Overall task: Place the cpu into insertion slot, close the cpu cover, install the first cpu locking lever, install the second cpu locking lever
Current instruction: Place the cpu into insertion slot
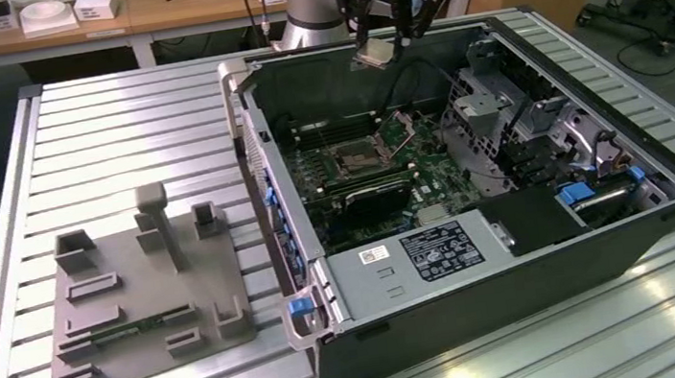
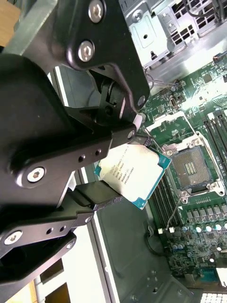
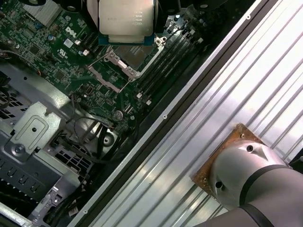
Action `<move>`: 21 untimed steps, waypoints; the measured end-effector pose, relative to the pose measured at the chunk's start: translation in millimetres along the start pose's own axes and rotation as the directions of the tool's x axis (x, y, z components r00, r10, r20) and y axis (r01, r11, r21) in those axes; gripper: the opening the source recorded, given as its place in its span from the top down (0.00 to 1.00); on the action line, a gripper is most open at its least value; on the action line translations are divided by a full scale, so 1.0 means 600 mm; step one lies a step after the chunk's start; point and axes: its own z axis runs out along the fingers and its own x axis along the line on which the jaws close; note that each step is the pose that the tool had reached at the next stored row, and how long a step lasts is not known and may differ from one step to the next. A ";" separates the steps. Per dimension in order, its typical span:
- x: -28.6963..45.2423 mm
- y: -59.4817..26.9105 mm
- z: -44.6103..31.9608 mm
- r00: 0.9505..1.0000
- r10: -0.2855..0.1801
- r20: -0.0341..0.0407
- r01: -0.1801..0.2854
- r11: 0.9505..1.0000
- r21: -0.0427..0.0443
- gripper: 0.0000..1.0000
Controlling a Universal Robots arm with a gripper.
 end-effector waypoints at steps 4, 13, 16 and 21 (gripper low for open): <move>0.000 0.000 0.000 1.000 0.025 0.002 -0.025 1.000 0.000 0.46; 0.000 0.000 0.001 0.997 0.080 0.007 -0.080 0.997 -0.002 0.46; 0.000 0.000 0.001 0.995 0.097 0.009 -0.097 0.995 -0.002 0.46; 0.000 0.000 0.001 0.992 0.125 0.011 -0.125 0.992 -0.003 0.46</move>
